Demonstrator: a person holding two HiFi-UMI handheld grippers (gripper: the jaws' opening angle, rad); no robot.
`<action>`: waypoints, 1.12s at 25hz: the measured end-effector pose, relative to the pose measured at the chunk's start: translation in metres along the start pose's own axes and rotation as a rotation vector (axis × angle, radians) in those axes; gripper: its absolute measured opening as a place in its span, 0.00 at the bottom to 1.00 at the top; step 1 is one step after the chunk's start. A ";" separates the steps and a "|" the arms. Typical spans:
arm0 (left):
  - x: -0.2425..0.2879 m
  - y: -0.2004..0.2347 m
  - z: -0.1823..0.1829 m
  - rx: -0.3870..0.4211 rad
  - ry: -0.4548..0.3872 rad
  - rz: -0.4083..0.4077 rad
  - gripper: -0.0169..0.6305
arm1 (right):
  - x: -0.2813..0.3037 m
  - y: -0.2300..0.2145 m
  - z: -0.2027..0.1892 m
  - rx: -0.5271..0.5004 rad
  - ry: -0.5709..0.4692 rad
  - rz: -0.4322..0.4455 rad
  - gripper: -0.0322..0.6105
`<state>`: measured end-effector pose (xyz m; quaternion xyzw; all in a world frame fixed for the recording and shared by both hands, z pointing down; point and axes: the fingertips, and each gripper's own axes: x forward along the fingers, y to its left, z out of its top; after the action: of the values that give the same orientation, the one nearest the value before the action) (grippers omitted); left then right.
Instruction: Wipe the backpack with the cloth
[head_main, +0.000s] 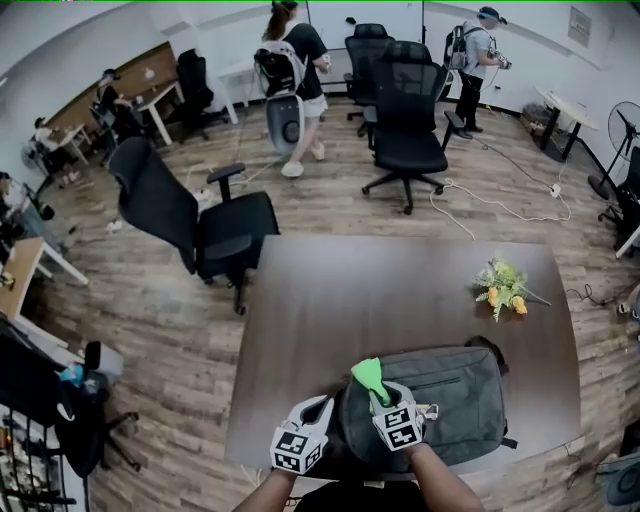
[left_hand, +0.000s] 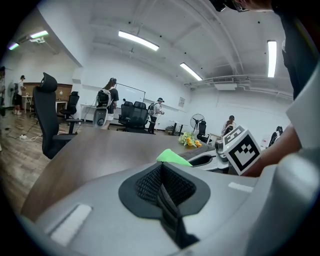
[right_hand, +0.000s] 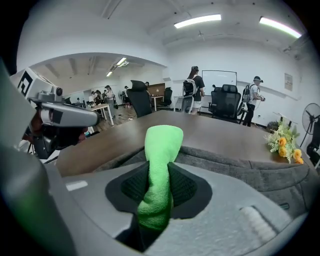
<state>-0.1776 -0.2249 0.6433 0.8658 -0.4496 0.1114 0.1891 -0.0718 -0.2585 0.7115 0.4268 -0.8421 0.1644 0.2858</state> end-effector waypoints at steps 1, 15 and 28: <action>0.001 -0.001 -0.001 -0.001 0.004 0.003 0.06 | 0.000 -0.001 0.000 0.004 0.001 0.003 0.21; 0.018 -0.022 -0.001 0.017 0.015 0.033 0.06 | -0.020 -0.067 -0.019 0.037 0.065 -0.101 0.20; 0.029 -0.044 -0.005 0.014 0.018 0.011 0.06 | -0.057 -0.143 -0.035 0.060 0.139 -0.274 0.20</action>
<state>-0.1251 -0.2208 0.6484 0.8636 -0.4519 0.1231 0.1866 0.0830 -0.2881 0.7081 0.5337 -0.7489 0.1780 0.3502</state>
